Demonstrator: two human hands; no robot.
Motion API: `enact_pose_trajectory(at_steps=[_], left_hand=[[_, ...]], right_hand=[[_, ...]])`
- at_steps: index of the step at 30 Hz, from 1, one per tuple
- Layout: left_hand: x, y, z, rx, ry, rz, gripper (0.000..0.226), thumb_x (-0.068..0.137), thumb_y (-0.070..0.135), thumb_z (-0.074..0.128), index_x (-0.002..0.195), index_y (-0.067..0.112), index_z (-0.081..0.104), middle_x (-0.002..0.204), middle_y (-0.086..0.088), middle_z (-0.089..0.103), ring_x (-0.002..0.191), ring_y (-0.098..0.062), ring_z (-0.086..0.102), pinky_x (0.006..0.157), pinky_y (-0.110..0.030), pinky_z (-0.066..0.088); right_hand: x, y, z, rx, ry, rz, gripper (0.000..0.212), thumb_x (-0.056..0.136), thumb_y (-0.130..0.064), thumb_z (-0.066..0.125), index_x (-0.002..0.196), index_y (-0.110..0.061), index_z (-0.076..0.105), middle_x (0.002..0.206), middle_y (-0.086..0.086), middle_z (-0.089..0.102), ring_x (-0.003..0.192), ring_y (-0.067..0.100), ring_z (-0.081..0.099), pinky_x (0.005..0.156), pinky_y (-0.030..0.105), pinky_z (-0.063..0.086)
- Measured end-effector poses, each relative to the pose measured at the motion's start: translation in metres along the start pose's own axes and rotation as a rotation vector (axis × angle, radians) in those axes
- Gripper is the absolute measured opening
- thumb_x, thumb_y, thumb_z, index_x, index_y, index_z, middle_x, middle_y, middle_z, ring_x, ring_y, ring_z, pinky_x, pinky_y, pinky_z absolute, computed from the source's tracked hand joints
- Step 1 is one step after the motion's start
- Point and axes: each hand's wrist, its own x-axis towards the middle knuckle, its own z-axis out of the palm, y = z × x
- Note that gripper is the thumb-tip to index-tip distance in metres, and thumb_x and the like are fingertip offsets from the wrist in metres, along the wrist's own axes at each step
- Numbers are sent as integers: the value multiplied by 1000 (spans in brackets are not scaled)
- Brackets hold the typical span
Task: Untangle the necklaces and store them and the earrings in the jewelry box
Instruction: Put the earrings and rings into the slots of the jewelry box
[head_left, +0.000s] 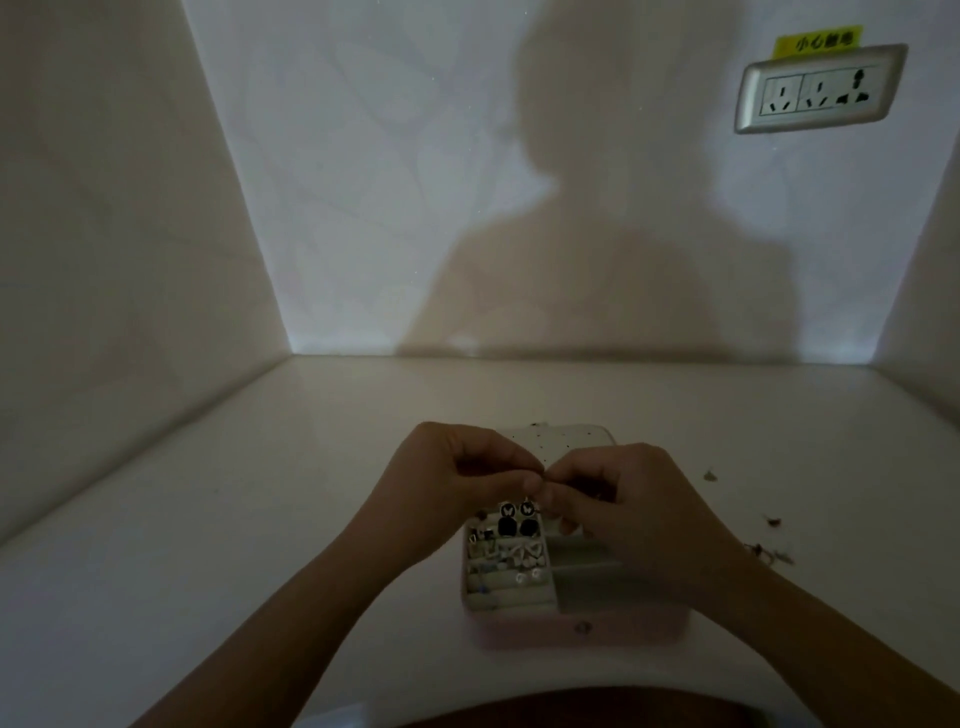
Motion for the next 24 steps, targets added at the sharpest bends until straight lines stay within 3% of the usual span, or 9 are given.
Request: enact_pose_trajectory(at_steps=[3,6,9,11,14,18,24], left_hand=[[-7,-4,-6,6,-16,1,9,79,11,70,79,19,74,71,6,72,68,-3,67,65,-14,50],[-14,-9,-11,80,-59,-18,11,82,11,67,80,20,72,66,12,69,62,5,61,59,-9,44],[-18,-15,-16,73,-109,-62,11,82,12,67,80,22,72,75,2,72,62,2,61,58,-11,45],[-20,-18,-18,52,-134,-95,12,82,13,68,79,24,72,80,-2,73,65,-3,63,59,-14,47],[-22,-21,-19,41,-167,-128,12,81,12,68,79,23,70,80,-2,73,67,-6,65,59,-15,48],[-24,-22,-18,61,-244,-183,9,82,10,68,82,18,71,78,-5,73,66,-7,64,58,-15,48],[-26,-20,-19,79,-299,-236,12,82,10,68,81,21,71,70,4,71,61,-1,61,55,-13,45]], right_hand=[[-2,-2,7,-80,-31,-63,10,87,-21,65,90,-24,74,72,-18,67,71,-3,62,65,9,44],[-5,5,11,-202,-98,-132,22,86,-34,56,100,-28,72,86,-22,64,82,-5,60,72,8,45],[-12,17,13,-352,-148,-194,30,85,-43,47,102,-33,69,100,-20,66,91,-5,59,81,22,50],[-17,21,12,-400,-144,-278,29,86,-35,46,101,-31,70,106,-15,68,97,-3,60,86,24,50],[-24,20,9,-398,-172,-389,34,82,-18,45,99,-23,73,109,-11,69,105,-1,57,98,10,36],[-28,30,11,-457,-249,-446,38,82,-16,45,110,-29,67,118,-16,64,117,0,51,102,20,40],[-30,37,13,-483,-230,-456,39,81,-16,44,111,-29,64,118,-16,64,117,1,51,101,24,41]])
